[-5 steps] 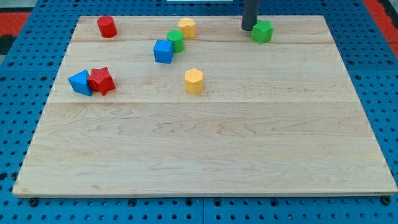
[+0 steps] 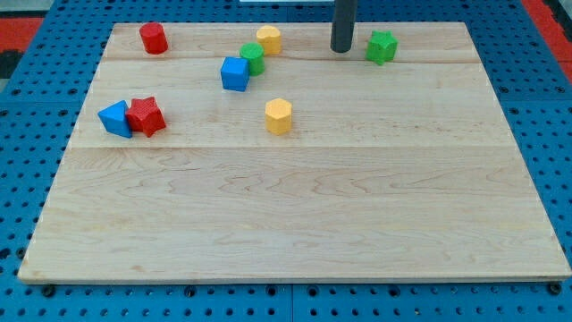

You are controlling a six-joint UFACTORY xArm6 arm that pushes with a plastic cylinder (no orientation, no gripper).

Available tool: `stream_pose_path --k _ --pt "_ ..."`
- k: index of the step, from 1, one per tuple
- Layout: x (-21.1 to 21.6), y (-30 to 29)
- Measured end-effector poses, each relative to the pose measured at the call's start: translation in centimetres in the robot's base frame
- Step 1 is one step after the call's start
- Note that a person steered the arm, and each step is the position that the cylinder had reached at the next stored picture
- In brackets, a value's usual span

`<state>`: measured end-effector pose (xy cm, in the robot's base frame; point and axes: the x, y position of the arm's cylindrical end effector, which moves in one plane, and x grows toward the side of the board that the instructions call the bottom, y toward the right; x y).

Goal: Place the hexagon vertical to the heart

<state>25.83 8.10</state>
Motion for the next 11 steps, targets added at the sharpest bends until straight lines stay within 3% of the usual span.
stream_pose_path --k 2,4,5,7,11 --pt "1.7 -4.7" --pt "12.7 -9.4" --pt "14.2 -10.4" --pt "14.2 -7.5" --pt "13.6 -7.6"
